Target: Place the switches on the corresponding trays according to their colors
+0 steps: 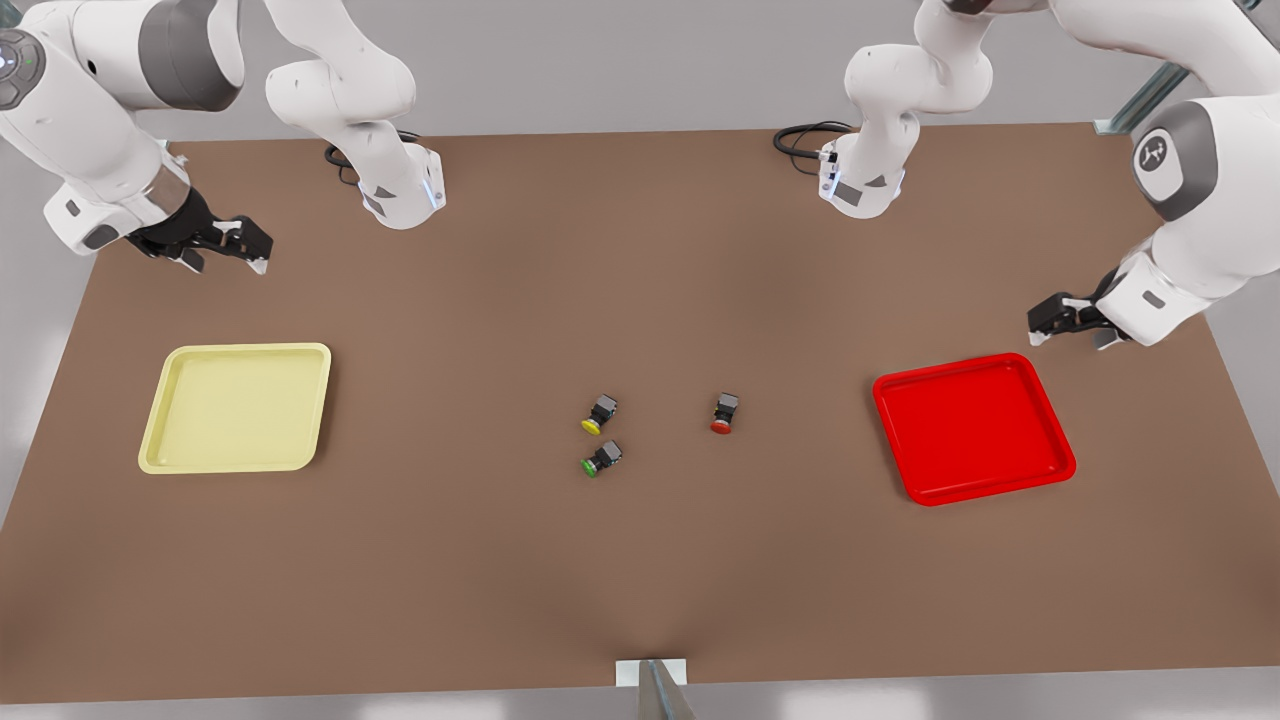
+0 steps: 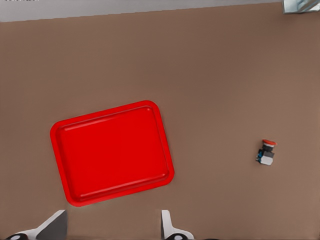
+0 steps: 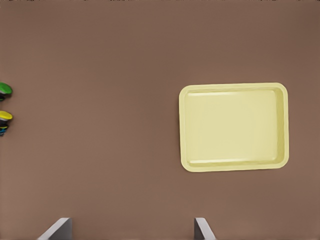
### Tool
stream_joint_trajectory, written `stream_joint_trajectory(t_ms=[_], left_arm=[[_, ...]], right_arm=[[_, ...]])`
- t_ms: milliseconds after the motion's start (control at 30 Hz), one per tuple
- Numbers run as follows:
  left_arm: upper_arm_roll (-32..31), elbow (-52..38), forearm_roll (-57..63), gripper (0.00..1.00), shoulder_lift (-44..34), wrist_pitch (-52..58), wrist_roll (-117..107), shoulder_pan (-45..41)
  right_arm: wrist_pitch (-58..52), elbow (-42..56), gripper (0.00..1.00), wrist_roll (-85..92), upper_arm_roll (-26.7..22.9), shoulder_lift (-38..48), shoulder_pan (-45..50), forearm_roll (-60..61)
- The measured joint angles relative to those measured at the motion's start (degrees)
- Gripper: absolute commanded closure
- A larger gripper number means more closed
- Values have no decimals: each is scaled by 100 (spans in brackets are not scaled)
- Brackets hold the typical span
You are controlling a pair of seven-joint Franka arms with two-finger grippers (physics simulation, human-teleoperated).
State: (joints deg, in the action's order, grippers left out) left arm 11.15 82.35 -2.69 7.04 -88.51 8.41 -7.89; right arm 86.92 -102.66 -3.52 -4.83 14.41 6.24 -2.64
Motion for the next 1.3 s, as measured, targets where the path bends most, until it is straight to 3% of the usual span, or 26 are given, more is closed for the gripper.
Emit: stream_joint_trajectory(t_ms=[167, 267, 400, 500, 733, 800, 900, 1033, 1300], left_arm=[[-25, 205, 10, 0, -49, -1, 1, 17], [-26, 552, -15, 0, -74, -35, 56, 29], [-513, 532, -46, 0, 124, -338, -174, 20], [-1187, 396, -49, 0, 730, -676, -491, -30], [-2381, 633, 68, 0, 1225, -1514, -1618, -241], [-2978, 607, 254, 0, 1523, -1873, -2346, -220], [-3412, 590, 510, 0, 1891, -2091, -2936, -194], [-3806, 458, 959, 0, 2441, -2691, -3764, -190], [-3839, 709, 1933, 0, 3193, -3388, -3601, -63]], right_arm=[[62, 65, 0, -197, 86, -87, 18, 136], [87, 295, 0, -1377, 947, -580, 68, 411], [672, 740, 0, -3495, 1893, -1745, 241, 652], [1529, 747, 0, -5024, 1914, -2324, 659, 634], [2861, 719, 0, -5506, 1915, -3597, 1236, 633], [3343, 743, 0, -5526, 1916, -3888, 1248, 633], [3367, 950, 1, -6106, 1915, -4166, 1271, 617], [3435, 924, 0, -7309, 1907, -4245, 1774, 254], [3970, 907, 0, -7093, 1907, -4511, 1996, 202]])
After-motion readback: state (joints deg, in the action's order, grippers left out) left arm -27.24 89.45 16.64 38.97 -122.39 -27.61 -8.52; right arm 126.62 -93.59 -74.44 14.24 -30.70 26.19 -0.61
